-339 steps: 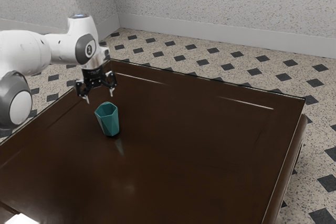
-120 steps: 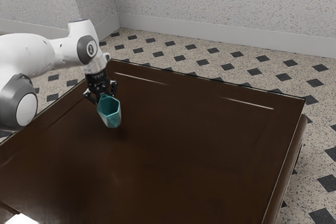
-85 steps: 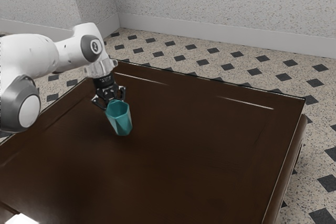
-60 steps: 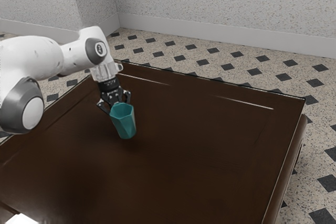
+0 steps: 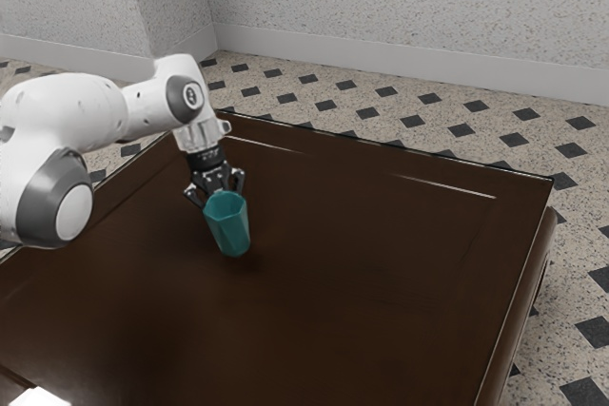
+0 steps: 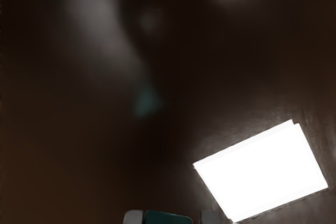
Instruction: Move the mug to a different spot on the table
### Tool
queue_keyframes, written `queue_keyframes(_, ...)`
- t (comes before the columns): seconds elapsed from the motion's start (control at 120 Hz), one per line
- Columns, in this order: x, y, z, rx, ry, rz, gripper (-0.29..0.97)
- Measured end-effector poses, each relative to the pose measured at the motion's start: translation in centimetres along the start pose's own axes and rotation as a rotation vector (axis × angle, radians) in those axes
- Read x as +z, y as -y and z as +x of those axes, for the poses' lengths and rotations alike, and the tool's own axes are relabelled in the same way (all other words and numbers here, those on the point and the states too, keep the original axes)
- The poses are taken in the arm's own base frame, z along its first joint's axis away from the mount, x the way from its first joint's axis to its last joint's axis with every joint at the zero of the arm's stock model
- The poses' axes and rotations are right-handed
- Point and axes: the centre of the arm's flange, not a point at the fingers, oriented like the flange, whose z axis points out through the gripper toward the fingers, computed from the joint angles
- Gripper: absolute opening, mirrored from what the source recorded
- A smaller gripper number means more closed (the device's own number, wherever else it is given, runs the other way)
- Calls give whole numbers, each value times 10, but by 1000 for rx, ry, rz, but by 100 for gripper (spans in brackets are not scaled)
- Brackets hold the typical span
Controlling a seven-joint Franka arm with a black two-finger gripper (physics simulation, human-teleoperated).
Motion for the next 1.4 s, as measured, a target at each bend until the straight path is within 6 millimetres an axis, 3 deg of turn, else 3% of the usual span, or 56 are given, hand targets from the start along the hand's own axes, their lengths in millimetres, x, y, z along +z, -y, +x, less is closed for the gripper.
queue_keyframes(0.375, 20, -9, 6, -3, -5, 18, -3)
queue_keyframes(0.708, 29, -21, 4, -7, -33, -33, 45)
queue_keyframes(0.875, 27, -8, 14, -35, -40, -45, 57)
queue_keyframes(0.992, -5, 1, 0, -30, -60, -80, 62)
queue_keyframes(1.058, -40, 8, -21, -14, -82, -115, 63)
queue_keyframes(1.15, -116, 17, -69, 61, -187, -140, 65)
queue_keyframes(1.217, -188, 47, -103, 119, -292, -142, 66)
queue_keyframes(1.267, -226, 72, -116, 177, -348, -134, 66)
queue_keyframes(1.325, -251, 83, -139, 279, -385, -118, 67)
queue_keyframes(1.4, -254, 75, -167, 418, -398, -76, 67)
